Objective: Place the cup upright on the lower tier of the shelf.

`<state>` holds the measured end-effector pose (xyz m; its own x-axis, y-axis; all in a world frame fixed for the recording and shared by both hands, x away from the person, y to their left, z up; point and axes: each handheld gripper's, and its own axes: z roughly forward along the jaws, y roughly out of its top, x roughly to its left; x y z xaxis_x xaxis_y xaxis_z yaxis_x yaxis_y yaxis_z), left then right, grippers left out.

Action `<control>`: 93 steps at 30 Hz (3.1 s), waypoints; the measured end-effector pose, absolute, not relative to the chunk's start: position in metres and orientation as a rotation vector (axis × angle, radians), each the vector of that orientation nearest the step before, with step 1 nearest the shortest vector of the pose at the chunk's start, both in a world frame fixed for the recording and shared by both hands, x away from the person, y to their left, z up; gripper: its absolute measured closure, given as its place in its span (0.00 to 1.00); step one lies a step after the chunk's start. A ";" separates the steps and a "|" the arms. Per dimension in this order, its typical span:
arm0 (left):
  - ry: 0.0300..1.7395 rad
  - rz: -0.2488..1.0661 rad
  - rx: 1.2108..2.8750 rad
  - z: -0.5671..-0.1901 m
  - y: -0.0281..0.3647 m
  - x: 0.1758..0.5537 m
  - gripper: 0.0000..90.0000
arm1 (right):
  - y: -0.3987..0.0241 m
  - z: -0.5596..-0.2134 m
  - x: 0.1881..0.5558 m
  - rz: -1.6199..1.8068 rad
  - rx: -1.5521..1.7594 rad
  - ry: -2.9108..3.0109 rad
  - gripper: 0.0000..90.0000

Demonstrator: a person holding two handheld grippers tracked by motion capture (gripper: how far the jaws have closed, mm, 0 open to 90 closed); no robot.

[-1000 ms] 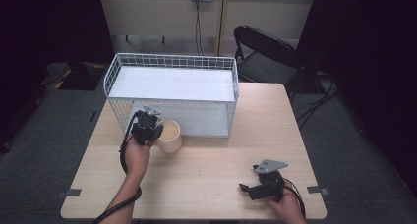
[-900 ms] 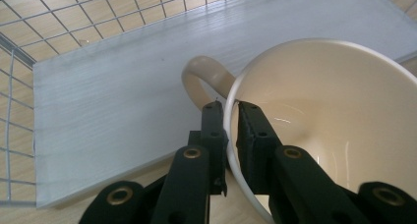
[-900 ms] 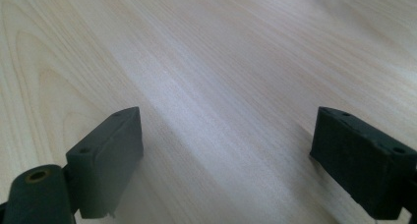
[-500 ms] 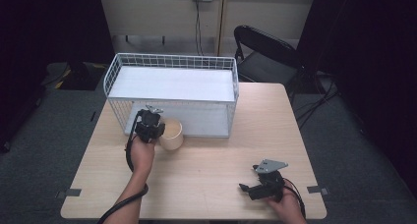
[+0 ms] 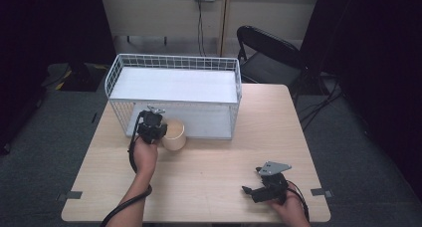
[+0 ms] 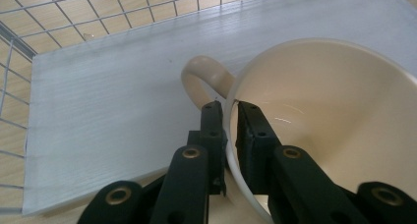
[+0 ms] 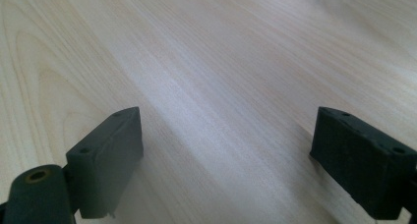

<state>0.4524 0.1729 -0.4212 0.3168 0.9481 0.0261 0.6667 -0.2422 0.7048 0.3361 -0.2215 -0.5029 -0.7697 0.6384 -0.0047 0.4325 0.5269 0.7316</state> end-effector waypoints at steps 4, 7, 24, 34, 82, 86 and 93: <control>1.432 0.624 1.983 -0.421 0.172 0.455 0.92 | -0.222 -0.503 0.336 1.083 0.898 2.497 0.13; 1.438 0.635 1.971 -0.422 0.171 0.456 0.92 | -0.221 -0.503 0.336 1.084 0.898 2.497 0.13; 1.474 0.669 1.902 -0.424 0.170 0.464 0.91 | -0.222 -0.503 0.336 1.083 0.898 2.497 0.13; 1.486 0.683 1.889 -0.424 0.169 0.467 0.91 | -0.222 -0.503 0.336 1.083 0.898 2.497 0.13; 1.322 0.557 1.838 -0.395 0.192 0.426 0.30 | -0.222 -0.503 0.336 1.084 0.898 2.497 0.13; 1.314 0.548 1.832 -0.399 0.194 0.419 0.30 | -0.222 -0.503 0.336 1.085 0.899 2.497 0.13; 1.293 0.554 1.859 -0.409 0.193 0.410 0.30 | -0.222 -0.503 0.336 1.085 0.899 2.497 0.13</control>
<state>0.4102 0.1928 -0.4087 0.3850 0.9193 -0.0821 0.5750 -0.1694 0.8004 0.3359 -0.2216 -0.5028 -0.7695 0.6386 -0.0037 0.4332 0.5262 0.7318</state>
